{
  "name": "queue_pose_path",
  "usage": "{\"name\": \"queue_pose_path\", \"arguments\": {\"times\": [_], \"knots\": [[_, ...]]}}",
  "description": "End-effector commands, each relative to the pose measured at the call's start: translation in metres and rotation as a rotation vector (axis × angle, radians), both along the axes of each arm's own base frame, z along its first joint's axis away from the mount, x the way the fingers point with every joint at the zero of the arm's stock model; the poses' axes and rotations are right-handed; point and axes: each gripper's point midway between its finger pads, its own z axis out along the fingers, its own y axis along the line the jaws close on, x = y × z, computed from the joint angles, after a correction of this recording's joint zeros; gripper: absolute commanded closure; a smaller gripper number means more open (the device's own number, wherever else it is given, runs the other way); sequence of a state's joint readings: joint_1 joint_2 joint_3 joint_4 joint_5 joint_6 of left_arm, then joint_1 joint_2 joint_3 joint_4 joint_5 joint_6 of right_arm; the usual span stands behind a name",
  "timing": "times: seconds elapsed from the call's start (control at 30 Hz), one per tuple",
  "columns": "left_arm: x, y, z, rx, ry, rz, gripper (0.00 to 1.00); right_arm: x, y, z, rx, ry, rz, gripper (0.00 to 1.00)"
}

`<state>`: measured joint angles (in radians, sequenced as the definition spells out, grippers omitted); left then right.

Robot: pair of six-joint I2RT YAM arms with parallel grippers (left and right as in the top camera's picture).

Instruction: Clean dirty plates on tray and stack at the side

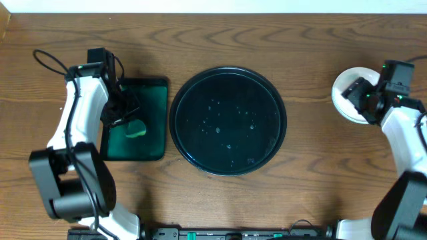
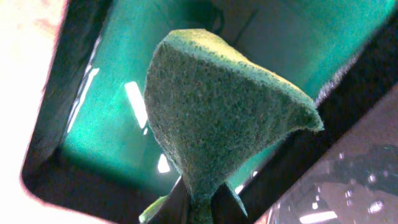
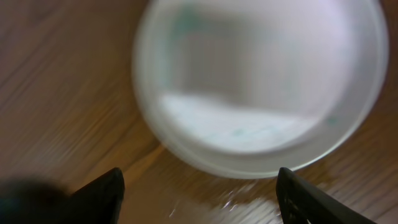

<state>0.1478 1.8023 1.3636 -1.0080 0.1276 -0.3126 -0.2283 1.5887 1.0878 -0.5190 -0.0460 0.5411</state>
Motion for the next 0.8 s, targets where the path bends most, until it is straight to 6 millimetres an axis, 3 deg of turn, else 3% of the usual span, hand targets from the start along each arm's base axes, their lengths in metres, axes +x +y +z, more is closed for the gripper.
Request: {"name": "queue_pose_path", "arguments": {"times": [0.0,0.13,0.27,0.43,0.57,0.7,0.73,0.77], "knots": [[0.000,0.003,-0.025,0.002,0.049,-0.020,0.93,0.004,0.035,0.025,-0.035,-0.043,0.164,0.24],[0.006,0.004,-0.048,-0.002,0.074,-0.039,0.92,-0.001,0.069,0.034,-0.047,-0.048,0.278,0.23],[0.009,0.005,-0.062,-0.004,0.085,-0.046,0.66,-0.006,0.100,0.038,-0.060,-0.049,0.380,0.23],[0.016,0.005,-0.063,0.000,0.062,-0.046,0.33,-0.011,0.125,0.038,-0.069,-0.042,0.467,0.22],[0.021,0.006,-0.056,0.003,0.037,-0.047,0.29,-0.011,0.139,0.043,-0.089,-0.060,0.528,0.21],[0.032,0.001,-0.031,-0.013,-0.039,-0.063,0.29,-0.008,0.146,0.059,-0.123,-0.108,0.584,0.21],[0.034,0.000,-0.021,-0.007,-0.065,-0.072,0.28,-0.008,0.147,0.065,-0.133,-0.123,0.594,0.19],[0.035,-0.001,-0.013,-0.002,-0.089,-0.086,0.28,-0.007,0.147,0.070,-0.146,-0.138,0.607,0.02]]}}
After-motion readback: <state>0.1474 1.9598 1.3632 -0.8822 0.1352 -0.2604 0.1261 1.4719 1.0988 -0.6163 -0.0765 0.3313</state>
